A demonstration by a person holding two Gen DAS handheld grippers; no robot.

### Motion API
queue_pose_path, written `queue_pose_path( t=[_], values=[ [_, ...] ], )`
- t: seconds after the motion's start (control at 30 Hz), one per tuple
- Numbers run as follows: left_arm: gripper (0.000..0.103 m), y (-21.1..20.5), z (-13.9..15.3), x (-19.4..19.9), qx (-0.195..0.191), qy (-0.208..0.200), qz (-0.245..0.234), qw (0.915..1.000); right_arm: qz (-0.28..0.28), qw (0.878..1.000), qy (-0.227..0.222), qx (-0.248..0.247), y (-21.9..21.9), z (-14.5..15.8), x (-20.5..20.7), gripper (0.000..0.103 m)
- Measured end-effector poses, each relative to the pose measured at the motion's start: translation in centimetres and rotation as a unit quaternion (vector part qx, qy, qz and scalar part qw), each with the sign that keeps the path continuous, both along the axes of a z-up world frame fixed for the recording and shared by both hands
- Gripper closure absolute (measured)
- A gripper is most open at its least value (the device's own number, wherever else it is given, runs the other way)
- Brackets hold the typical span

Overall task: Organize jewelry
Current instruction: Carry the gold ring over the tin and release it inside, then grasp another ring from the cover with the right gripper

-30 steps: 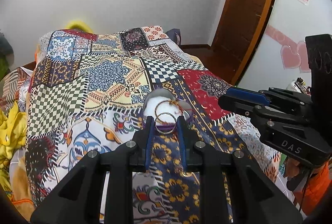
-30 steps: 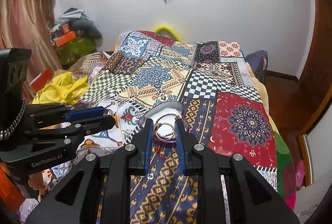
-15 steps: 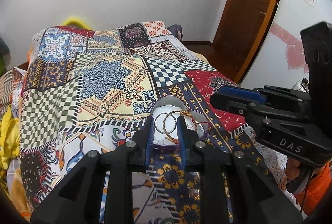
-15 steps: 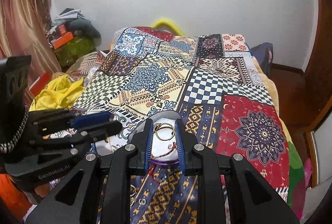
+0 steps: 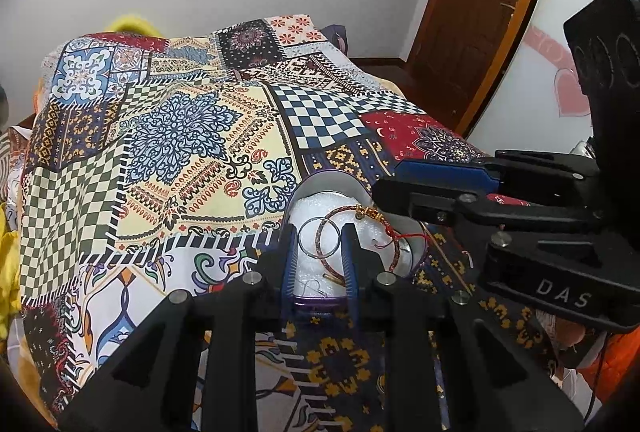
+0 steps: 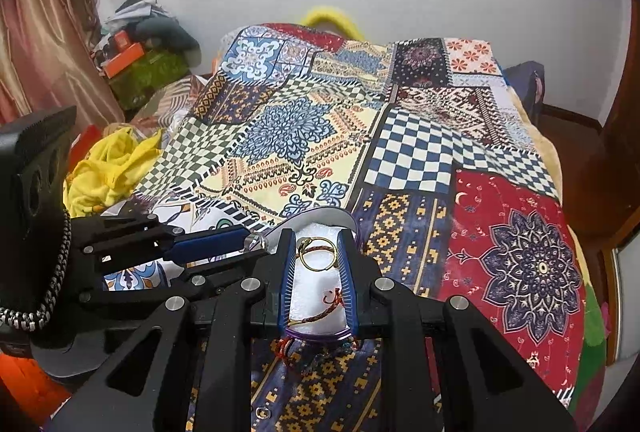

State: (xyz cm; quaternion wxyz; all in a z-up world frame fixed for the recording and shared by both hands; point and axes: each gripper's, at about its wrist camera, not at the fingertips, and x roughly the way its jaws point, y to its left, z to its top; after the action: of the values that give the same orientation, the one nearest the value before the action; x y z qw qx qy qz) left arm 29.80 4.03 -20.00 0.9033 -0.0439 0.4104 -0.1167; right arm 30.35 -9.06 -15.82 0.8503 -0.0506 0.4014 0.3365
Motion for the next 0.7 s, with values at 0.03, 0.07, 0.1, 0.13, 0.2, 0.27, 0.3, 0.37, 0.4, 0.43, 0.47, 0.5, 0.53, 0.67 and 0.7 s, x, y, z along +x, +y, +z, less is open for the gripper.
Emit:
queue_pose_path(
  t=[0.03, 0.07, 0.1, 0.13, 0.2, 0.27, 0.3, 0.37, 0.4, 0.43, 0.47, 0.5, 0.53, 0.67, 0.7],
  values=[
    [0.082, 0.0, 0.0, 0.1, 0.0, 0.001, -0.001, 1.0, 0.001, 1.0, 0.001, 0.0, 0.1, 0.0, 0.1, 0.084],
    [0.082, 0.0, -0.1, 0.1, 0.0, 0.002, -0.001, 1.0, 0.002, 1.0, 0.002, 0.001, 0.1, -0.1, 0.1, 0.084],
    [0.082, 0.0, -0.1, 0.1, 0.001, 0.003, -0.001, 1.0, 0.003, 1.0, 0.003, 0.002, 0.1, -0.1, 0.1, 0.084],
    [0.082, 0.0, -0.1, 0.1, 0.001, 0.004, 0.0, 1.0, 0.002, 1.0, 0.004, 0.003, 0.1, -0.1, 0.2, 0.084],
    [0.082, 0.0, -0.1, 0.1, 0.006, 0.002, 0.004, 1.0, 0.002, 1.0, 0.008, 0.005, 0.0, -0.1, 0.3, 0.084],
    [0.082, 0.0, 0.0, 0.0, 0.006, 0.002, 0.003, 1.0, 0.004, 1.0, 0.016, 0.008, -0.2, -0.1, 0.4, 0.084],
    [0.082, 0.1, 0.1, -0.1, 0.005, 0.001, 0.003, 1.0, 0.004, 1.0, 0.018, 0.008, -0.2, -0.1, 0.4, 0.083],
    [0.082, 0.1, 0.4, -0.3, 0.007, -0.001, 0.003, 1.0, 0.003, 1.0, 0.016, 0.004, -0.2, 0.0, 0.2, 0.082],
    [0.082, 0.1, 0.7, -0.6, 0.007, -0.003, 0.004, 1.0, 0.002, 1.0, 0.014, 0.003, -0.2, 0.1, 0.1, 0.082],
    [0.082, 0.1, 0.8, -0.7, 0.007, -0.005, 0.004, 1.0, 0.002, 1.0, 0.013, 0.003, -0.3, 0.3, -0.1, 0.081],
    [0.082, 0.2, 1.1, -0.9, 0.007, -0.007, 0.005, 0.9999, 0.003, 1.0, 0.012, 0.003, -0.4, 0.4, -0.3, 0.079],
    [0.082, 0.2, 1.3, -1.0, 0.007, -0.008, 0.006, 0.9999, 0.002, 1.0, 0.012, 0.003, -0.4, 0.5, -0.4, 0.078],
    [0.082, 0.3, 1.6, -1.3, 0.008, -0.009, 0.008, 0.9999, 0.001, 1.0, 0.009, 0.004, -0.6, 0.7, -0.7, 0.075],
    [0.082, 0.3, 2.5, -2.5, 0.014, -0.011, 0.01, 0.9998, -0.007, 1.0, -0.01, -0.002, -1.2, 1.6, -1.8, 0.071],
    [0.082, 0.3, 2.7, -2.9, 0.015, -0.012, 0.009, 0.9998, -0.009, 1.0, -0.013, -0.003, -1.4, 1.8, -2.0, 0.071]
  ],
)
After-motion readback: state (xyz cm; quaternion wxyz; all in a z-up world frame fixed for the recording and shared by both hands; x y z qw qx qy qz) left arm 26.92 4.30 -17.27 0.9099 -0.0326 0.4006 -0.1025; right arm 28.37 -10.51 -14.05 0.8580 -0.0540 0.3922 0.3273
